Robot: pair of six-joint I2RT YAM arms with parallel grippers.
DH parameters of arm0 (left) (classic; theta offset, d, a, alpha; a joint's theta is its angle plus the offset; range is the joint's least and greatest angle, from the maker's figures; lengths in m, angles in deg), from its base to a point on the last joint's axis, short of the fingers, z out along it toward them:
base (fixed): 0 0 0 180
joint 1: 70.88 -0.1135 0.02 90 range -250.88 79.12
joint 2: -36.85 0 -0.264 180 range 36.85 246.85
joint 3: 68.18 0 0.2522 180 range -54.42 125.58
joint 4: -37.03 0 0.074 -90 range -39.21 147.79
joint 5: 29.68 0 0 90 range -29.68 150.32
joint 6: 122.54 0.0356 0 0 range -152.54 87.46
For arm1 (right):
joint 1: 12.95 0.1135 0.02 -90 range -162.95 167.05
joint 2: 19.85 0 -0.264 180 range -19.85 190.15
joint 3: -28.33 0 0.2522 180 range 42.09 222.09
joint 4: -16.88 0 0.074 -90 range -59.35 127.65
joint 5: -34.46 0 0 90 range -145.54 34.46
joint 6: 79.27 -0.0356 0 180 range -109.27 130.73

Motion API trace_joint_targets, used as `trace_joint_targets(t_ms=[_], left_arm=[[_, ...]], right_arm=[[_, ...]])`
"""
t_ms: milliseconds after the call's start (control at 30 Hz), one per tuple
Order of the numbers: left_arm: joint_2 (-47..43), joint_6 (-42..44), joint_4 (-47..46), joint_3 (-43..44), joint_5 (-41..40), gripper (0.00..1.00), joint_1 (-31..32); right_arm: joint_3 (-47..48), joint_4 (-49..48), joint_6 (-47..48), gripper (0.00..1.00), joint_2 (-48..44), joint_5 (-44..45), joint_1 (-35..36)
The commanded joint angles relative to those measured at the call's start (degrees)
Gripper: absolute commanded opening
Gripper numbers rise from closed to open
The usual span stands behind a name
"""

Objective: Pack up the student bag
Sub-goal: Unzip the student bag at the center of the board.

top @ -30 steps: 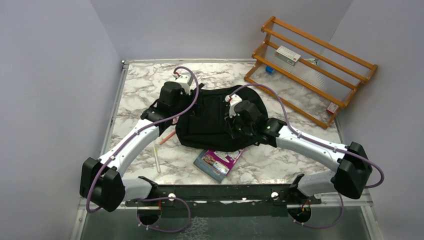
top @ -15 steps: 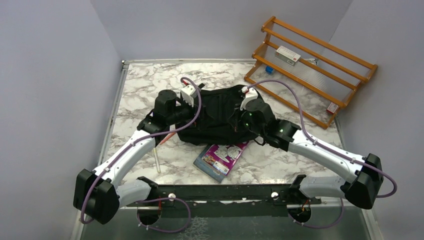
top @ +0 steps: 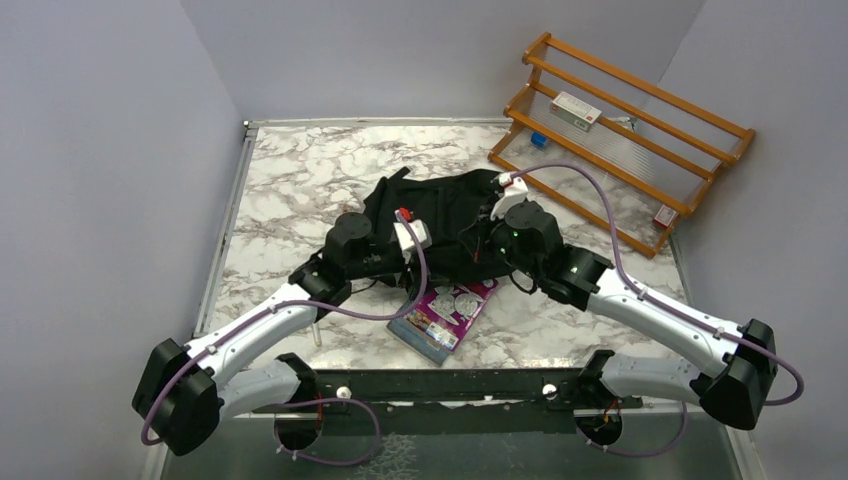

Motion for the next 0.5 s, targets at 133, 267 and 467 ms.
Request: trace_joint_targets(t_ms=[133, 267, 467], left_arm=[[5.40, 11.12, -1.94, 1.73, 3.48, 0.80, 3.18], [8.31, 11.73, -0.11, 2.53, 2.58, 0.71, 5.48], [10.88, 11.02, 1.08, 2.54, -4.00, 0.53, 9.93]], right_arm=[[-2.03, -2.34, -1.32, 0.01, -3.64, -1.51, -0.23], [-3.14, -1.53, -1.90, 0.01, -5.19, -1.24, -0.15], [-5.02, 1.61, -2.81, 0.01, -7.67, 0.11, -0.20]])
